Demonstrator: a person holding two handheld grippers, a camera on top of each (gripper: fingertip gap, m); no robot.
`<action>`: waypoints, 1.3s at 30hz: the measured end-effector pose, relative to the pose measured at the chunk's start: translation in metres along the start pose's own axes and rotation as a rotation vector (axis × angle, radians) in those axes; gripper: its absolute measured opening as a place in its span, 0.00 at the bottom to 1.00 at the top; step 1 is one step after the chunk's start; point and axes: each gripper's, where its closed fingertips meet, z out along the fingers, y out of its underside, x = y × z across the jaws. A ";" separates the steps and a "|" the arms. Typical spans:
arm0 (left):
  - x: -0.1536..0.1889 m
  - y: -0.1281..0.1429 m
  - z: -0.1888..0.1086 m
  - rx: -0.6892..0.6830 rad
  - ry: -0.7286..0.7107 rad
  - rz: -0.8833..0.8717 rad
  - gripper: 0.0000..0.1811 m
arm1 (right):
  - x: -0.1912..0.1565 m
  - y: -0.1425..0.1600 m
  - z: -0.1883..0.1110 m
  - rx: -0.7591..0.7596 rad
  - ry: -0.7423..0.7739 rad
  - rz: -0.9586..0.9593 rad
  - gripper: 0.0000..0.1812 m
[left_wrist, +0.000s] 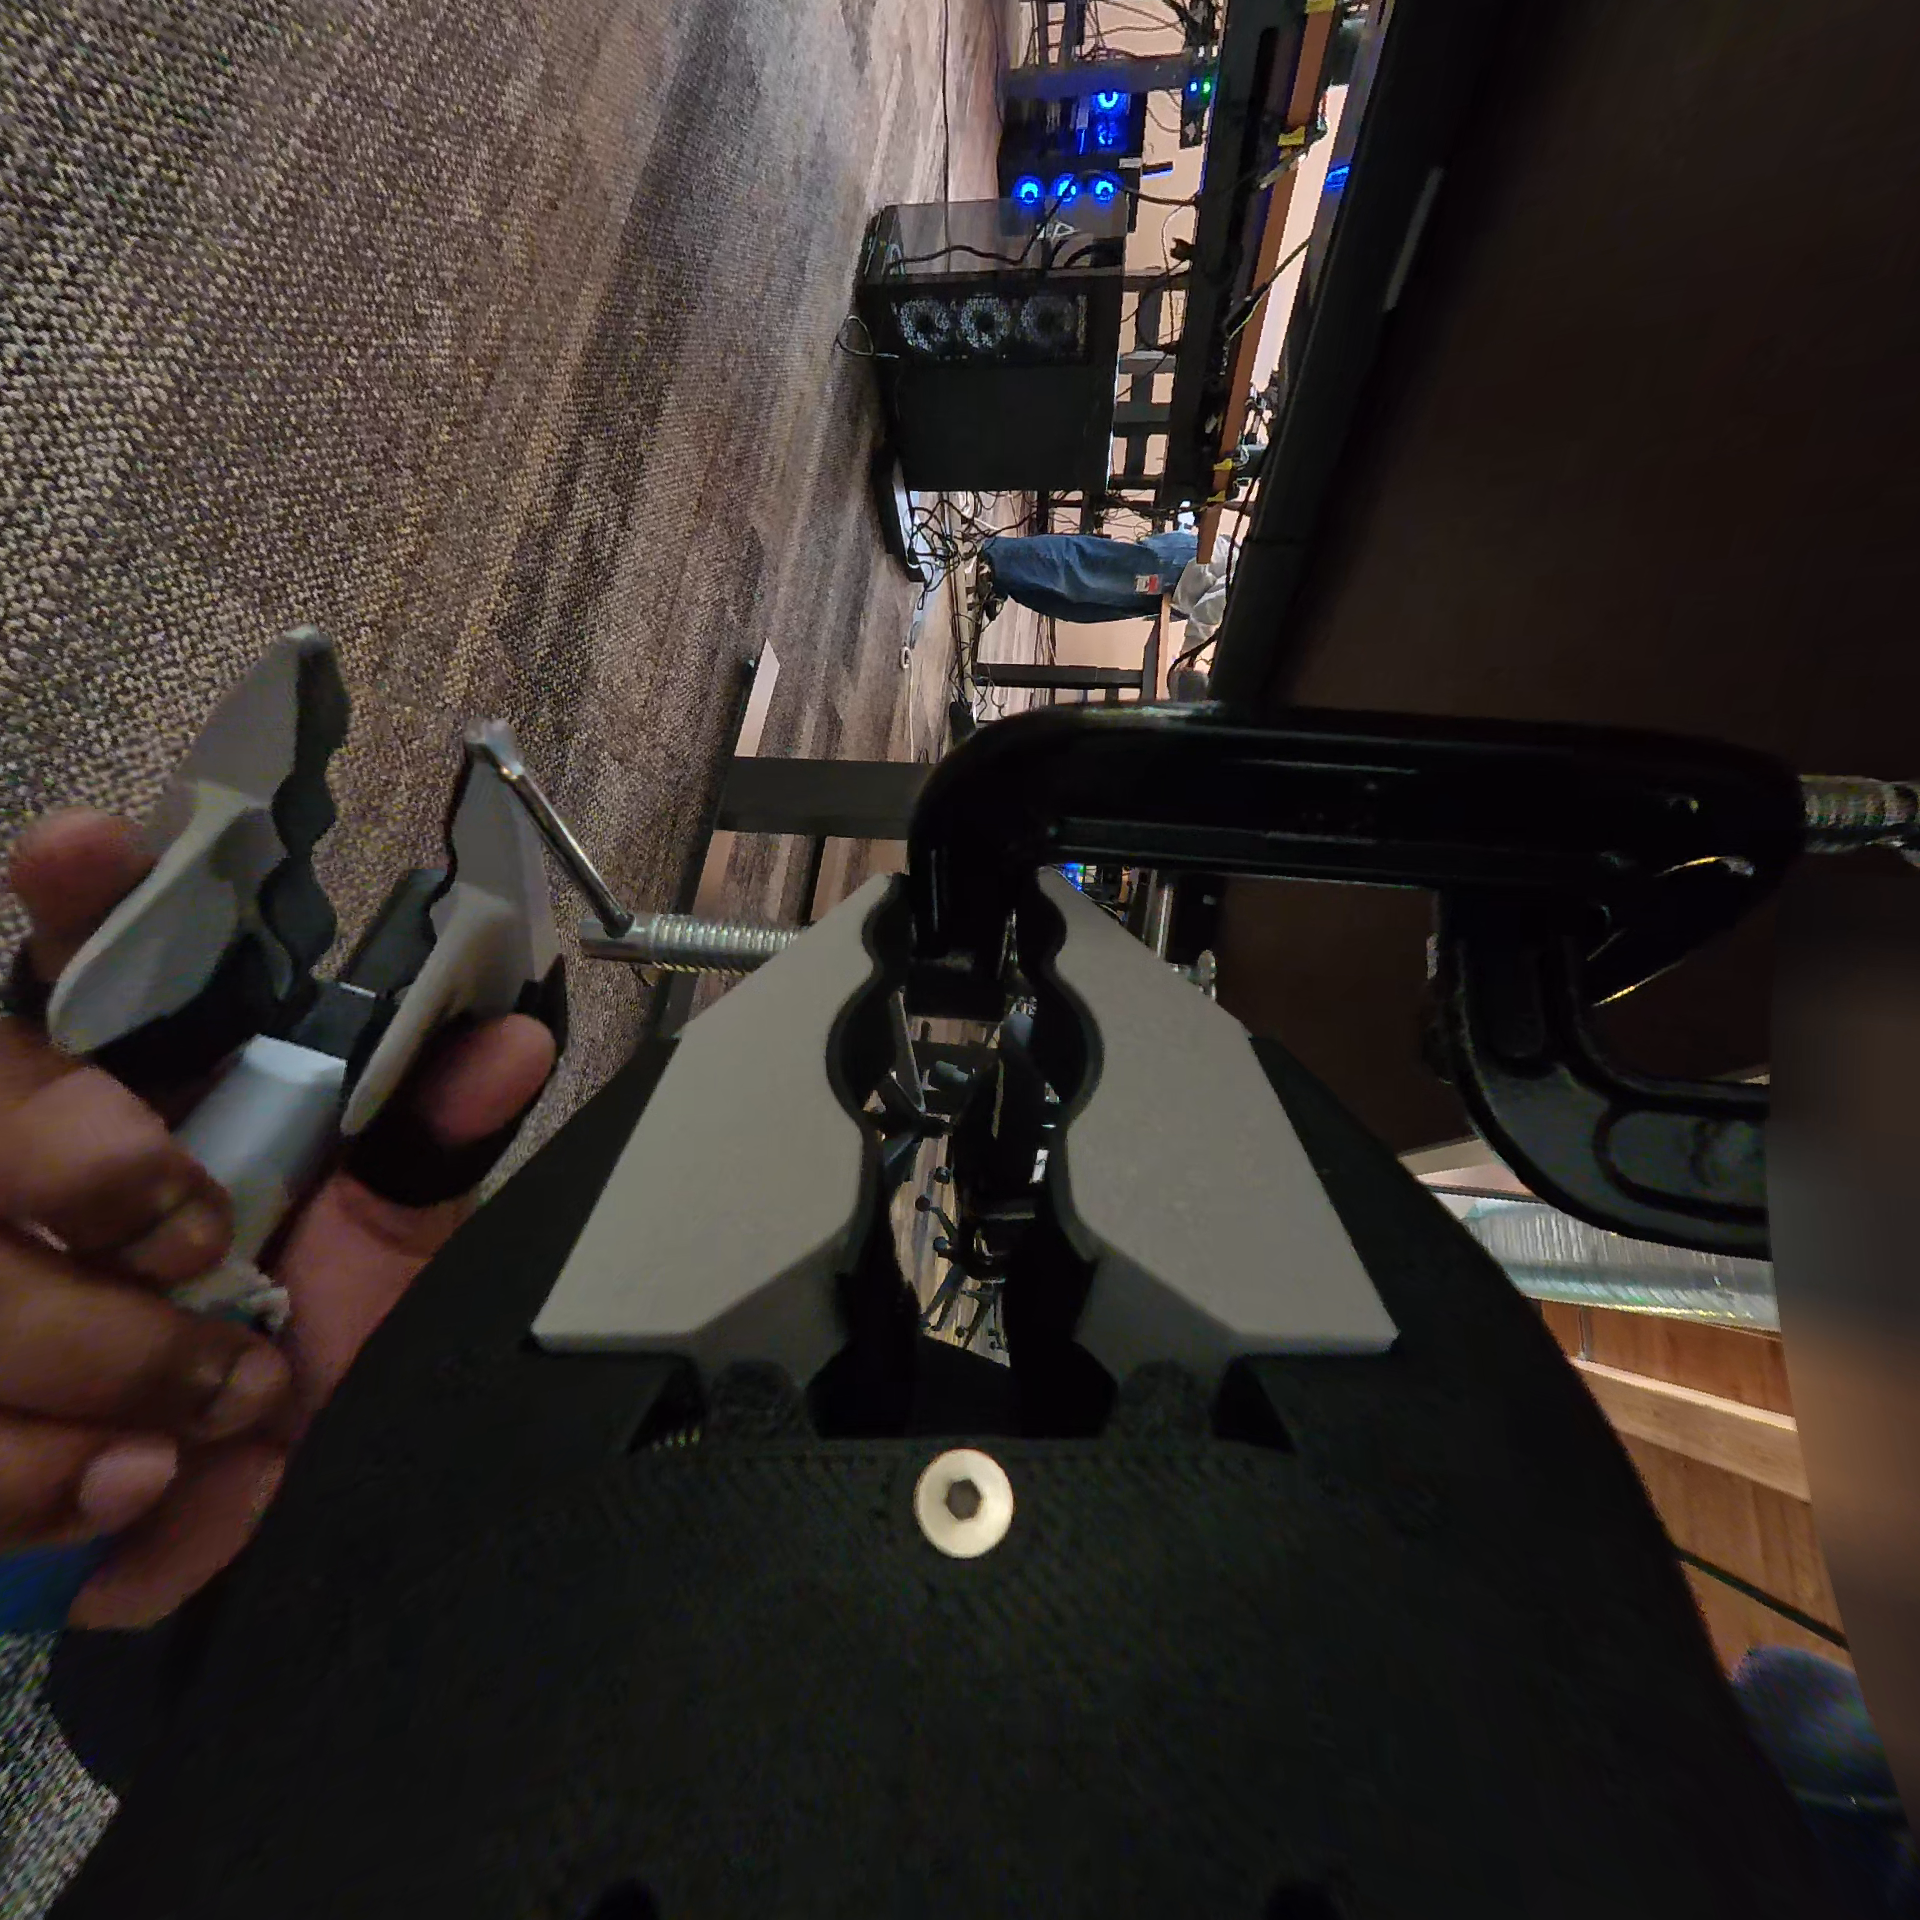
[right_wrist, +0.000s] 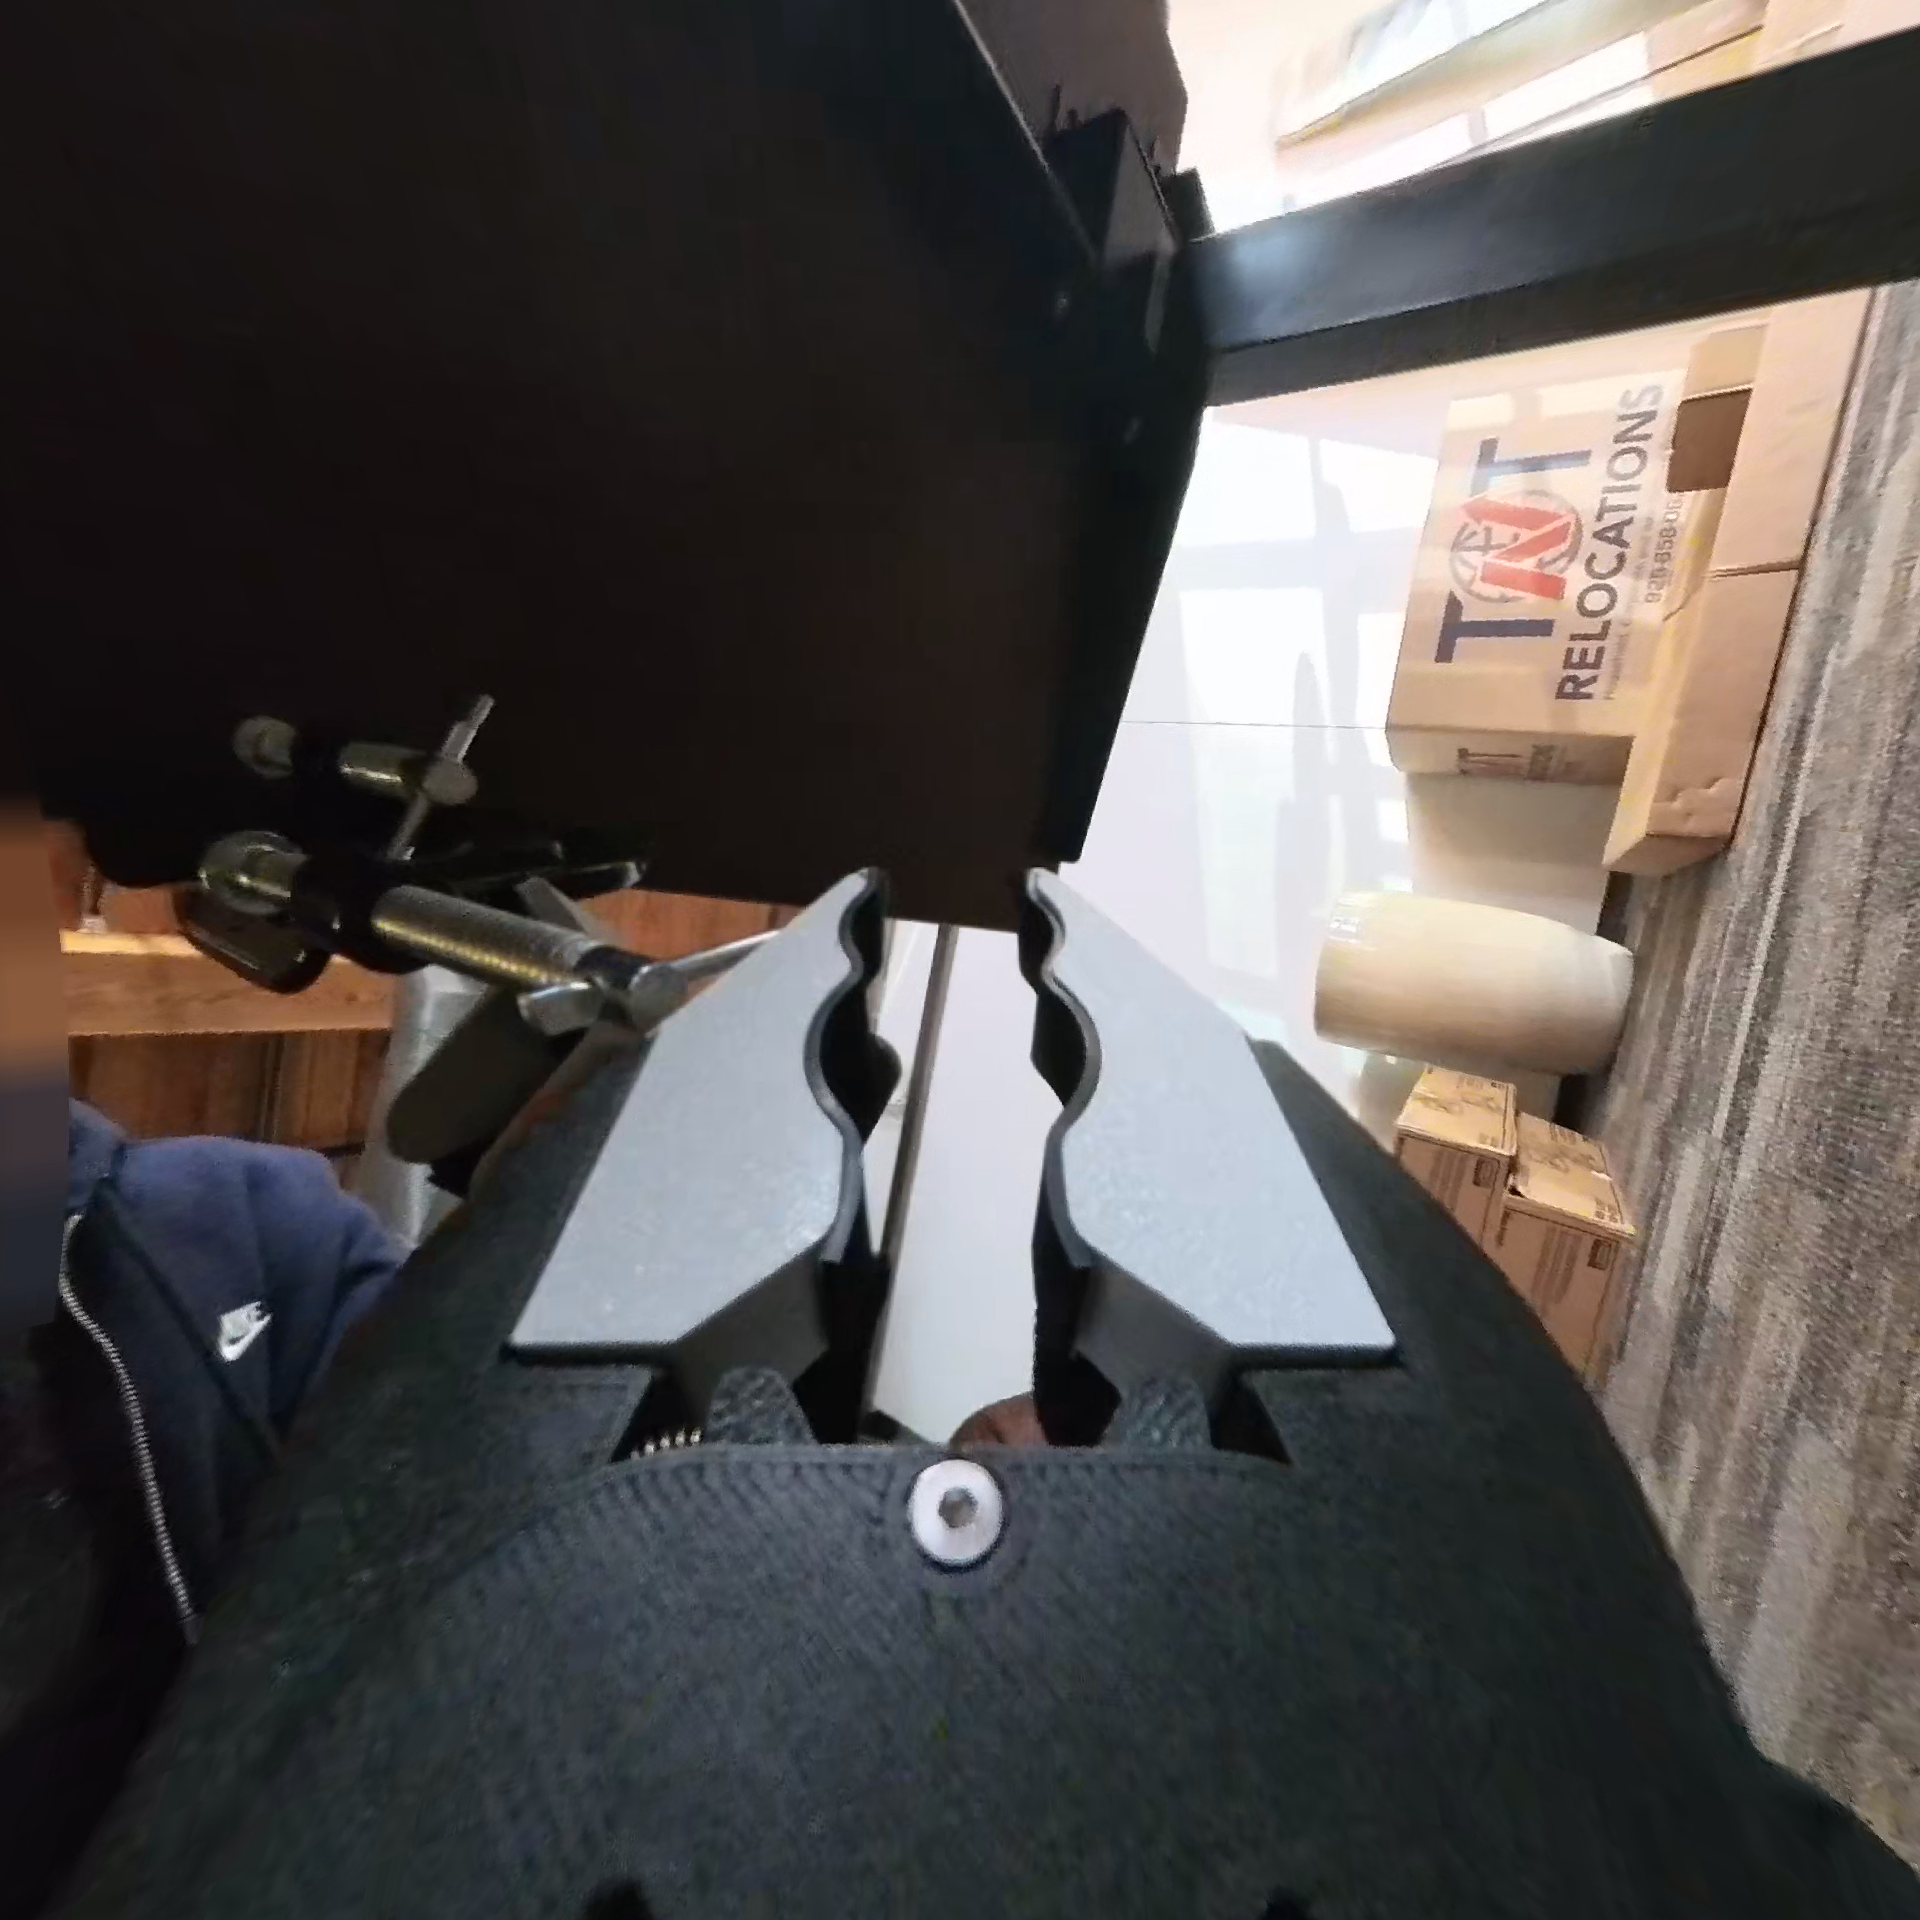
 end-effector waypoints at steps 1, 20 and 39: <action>0.000 0.000 0.000 -0.001 -0.001 0.001 0.16 | 0.000 -0.002 0.001 -0.001 -0.013 0.008 0.14; 0.001 0.001 0.001 -0.019 0.011 -0.011 0.16 | -0.005 0.000 -0.001 -0.242 0.031 0.294 0.33; 0.001 -0.002 0.001 -0.039 0.040 -0.007 0.16 | -0.054 -0.027 0.002 -0.018 -0.353 0.415 0.34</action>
